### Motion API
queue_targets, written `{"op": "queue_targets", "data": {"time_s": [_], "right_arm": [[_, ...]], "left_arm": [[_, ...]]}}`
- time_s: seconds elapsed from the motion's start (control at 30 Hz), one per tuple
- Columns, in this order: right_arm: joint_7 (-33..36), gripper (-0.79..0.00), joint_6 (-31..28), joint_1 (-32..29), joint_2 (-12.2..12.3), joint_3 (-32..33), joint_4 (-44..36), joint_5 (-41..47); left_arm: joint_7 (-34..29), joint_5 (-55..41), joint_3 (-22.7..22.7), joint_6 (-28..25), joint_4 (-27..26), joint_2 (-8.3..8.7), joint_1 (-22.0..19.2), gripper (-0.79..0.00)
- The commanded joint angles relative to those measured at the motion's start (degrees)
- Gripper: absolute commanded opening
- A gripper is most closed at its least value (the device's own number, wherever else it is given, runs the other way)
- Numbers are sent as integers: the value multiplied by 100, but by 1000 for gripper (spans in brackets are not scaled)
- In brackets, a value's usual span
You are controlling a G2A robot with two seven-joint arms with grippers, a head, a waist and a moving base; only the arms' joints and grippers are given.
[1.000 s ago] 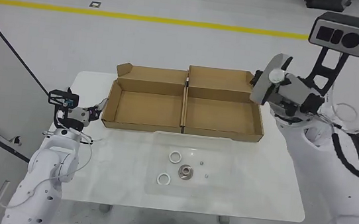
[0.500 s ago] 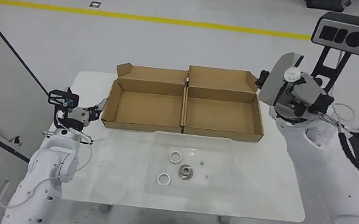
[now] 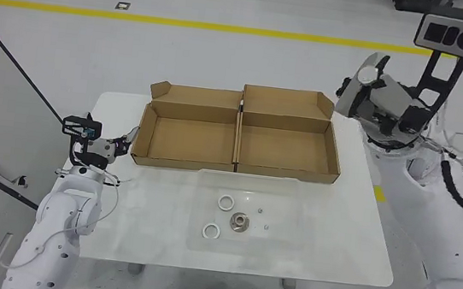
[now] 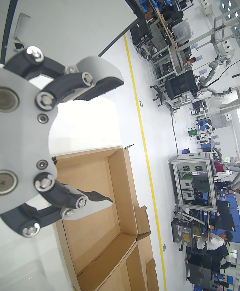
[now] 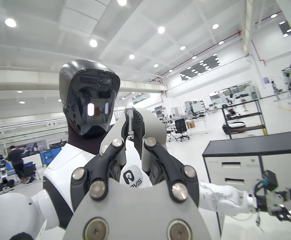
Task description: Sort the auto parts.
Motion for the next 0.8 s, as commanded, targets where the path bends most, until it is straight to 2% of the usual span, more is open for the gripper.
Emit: {"op": "queue_targets", "data": {"time_s": [0.0,0.27,0.43,0.57,0.77], "right_arm": [[81,-785,243,-115,49,342,74,-275],[511,-785,1821,-466,292,1620,240,-1806],[1232,-785,2575,-247,469,2133,85,-3854],[1724,-785,2641,158,538,1969,187,-5034],[2174,-785,2371,958,531,1159,781,-6237]], "left_arm": [[0,0,0,0,0,0,0,0],[0,0,0,0,0,0,0,0],[0,0,0,0,0,0,0,0],[0,0,0,0,0,0,0,0],[0,0,0,0,0,0,0,0]]}}
